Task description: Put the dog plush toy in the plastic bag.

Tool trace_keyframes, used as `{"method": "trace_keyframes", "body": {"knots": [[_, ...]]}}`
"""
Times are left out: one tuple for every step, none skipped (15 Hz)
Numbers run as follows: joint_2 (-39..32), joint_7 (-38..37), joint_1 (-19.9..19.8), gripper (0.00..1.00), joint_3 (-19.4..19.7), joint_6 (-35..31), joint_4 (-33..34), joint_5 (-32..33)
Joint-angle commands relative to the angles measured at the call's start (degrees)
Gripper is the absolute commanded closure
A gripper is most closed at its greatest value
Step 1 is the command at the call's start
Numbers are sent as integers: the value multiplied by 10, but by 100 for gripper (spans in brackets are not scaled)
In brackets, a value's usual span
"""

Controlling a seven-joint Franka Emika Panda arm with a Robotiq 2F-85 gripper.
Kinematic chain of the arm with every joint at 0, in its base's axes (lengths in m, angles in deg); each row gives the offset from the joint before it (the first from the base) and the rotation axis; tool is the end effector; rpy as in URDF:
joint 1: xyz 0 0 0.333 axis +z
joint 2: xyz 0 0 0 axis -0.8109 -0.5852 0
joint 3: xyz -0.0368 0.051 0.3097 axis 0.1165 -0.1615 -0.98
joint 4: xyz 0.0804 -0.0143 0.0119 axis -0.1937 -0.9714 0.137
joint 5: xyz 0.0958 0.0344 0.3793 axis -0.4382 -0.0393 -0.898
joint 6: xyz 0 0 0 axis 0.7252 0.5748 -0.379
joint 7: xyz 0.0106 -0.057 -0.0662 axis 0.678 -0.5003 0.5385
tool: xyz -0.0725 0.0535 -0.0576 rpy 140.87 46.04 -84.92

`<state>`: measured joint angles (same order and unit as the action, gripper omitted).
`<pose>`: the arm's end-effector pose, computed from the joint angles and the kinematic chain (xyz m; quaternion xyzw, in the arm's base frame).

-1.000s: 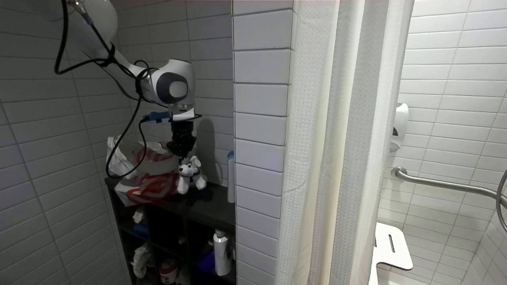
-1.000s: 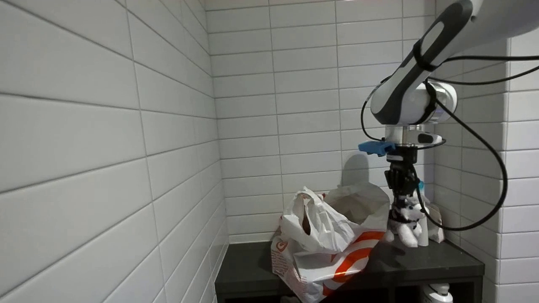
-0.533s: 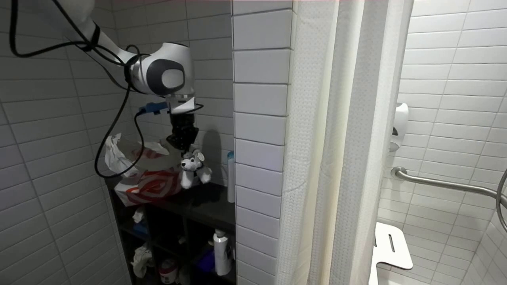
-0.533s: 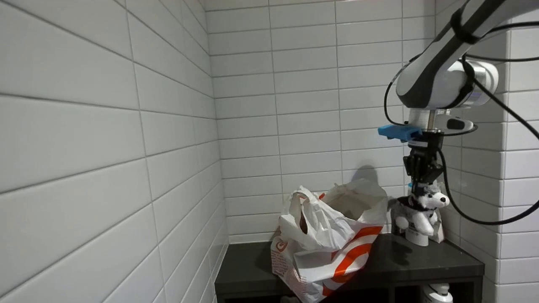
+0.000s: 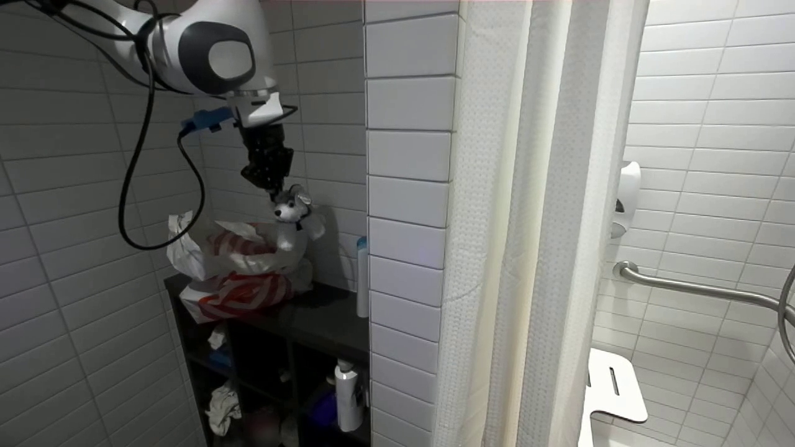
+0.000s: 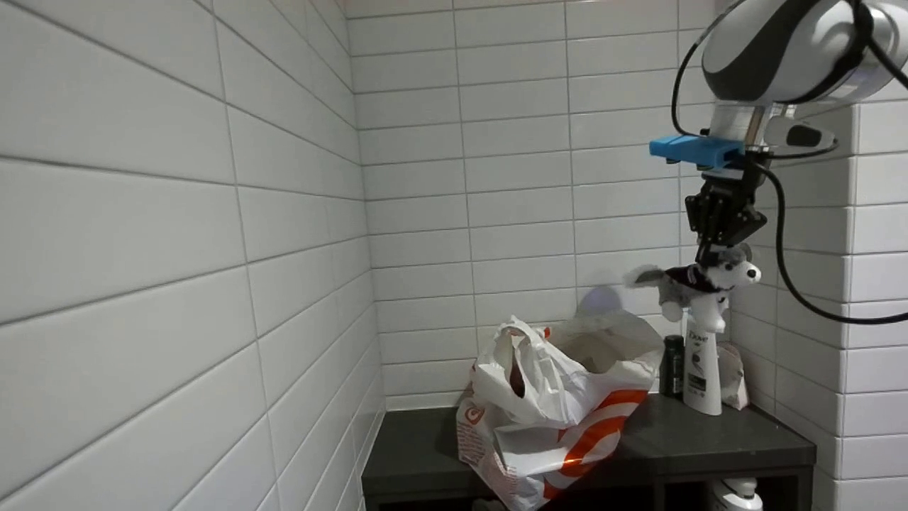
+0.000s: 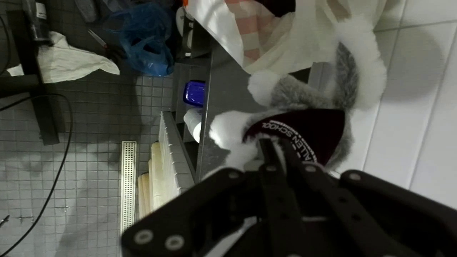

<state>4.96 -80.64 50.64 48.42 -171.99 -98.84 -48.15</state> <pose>0.4802 -0.0710 0.4878 -0.6518 0.7435 -0.0684 0.1329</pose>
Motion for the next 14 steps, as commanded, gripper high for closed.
{"method": "trace_keyframes", "body": {"knots": [[54,23,-20,98,-18,9,-15,7],[59,28,-21,98,-22,10,-14,6],[62,33,-22,98,-25,11,-12,6],[63,36,-23,98,-30,13,-10,7],[62,42,-22,98,-34,11,-8,7],[62,44,-22,98,-40,12,-6,9],[64,47,-20,98,-47,15,-5,11],[64,50,-18,98,-53,18,-3,13],[63,49,-16,98,-63,20,0,19],[62,51,-15,98,-71,21,4,23],[60,50,-13,98,-80,23,8,30],[57,49,-12,98,-89,25,12,36],[55,50,-11,98,-96,26,15,42],[51,50,-10,98,-102,29,19,48]]}}
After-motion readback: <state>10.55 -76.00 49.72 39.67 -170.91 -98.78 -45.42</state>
